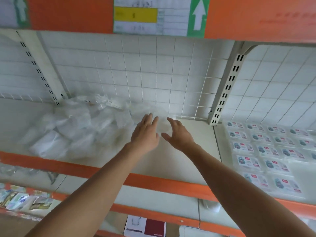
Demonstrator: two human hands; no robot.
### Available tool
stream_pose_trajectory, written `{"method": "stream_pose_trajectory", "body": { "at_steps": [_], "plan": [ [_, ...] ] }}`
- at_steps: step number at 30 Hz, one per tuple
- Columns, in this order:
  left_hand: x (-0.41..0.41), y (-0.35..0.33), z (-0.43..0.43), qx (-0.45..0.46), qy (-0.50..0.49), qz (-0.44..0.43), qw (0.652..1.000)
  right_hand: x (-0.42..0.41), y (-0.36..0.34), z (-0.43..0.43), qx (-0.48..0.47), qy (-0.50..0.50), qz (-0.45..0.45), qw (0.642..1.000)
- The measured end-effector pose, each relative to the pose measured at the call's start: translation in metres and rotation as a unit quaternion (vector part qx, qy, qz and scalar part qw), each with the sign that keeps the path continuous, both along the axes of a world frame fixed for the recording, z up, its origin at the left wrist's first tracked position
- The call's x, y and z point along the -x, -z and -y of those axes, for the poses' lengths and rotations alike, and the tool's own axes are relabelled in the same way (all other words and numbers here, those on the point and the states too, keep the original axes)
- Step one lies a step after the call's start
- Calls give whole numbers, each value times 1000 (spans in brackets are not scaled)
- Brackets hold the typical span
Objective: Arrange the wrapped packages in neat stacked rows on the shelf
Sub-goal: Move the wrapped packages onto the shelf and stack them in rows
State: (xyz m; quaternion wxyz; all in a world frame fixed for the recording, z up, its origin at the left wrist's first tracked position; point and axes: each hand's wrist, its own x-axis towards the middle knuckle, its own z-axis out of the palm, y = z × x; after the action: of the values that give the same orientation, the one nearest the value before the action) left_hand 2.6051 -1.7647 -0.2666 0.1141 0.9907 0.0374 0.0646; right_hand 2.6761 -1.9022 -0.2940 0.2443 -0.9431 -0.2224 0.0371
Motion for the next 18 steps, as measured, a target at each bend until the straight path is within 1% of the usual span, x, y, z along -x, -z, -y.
{"method": "stream_pose_trajectory", "body": {
  "at_steps": [3, 6, 9, 13, 18],
  "plan": [
    [-14, -1, -11, -18, 30, -18, 999, 2, 3, -7, -27, 28, -2, 999],
    [-23, 0, -19, -19, 45, -31, 998, 3, 5, -11, -32, 53, -13, 998],
    [-29, -1, -21, -2, 39, -14, 999, 2, 5, -13, -38, 61, -29, 997],
    [-39, -3, -29, -10, 35, 1, 999, 2, 4, -10, -56, 50, -26, 997],
    [-54, -4, -33, 41, 37, -7, 998, 3, 3, -10, -40, 65, -20, 997]
  ]
}}
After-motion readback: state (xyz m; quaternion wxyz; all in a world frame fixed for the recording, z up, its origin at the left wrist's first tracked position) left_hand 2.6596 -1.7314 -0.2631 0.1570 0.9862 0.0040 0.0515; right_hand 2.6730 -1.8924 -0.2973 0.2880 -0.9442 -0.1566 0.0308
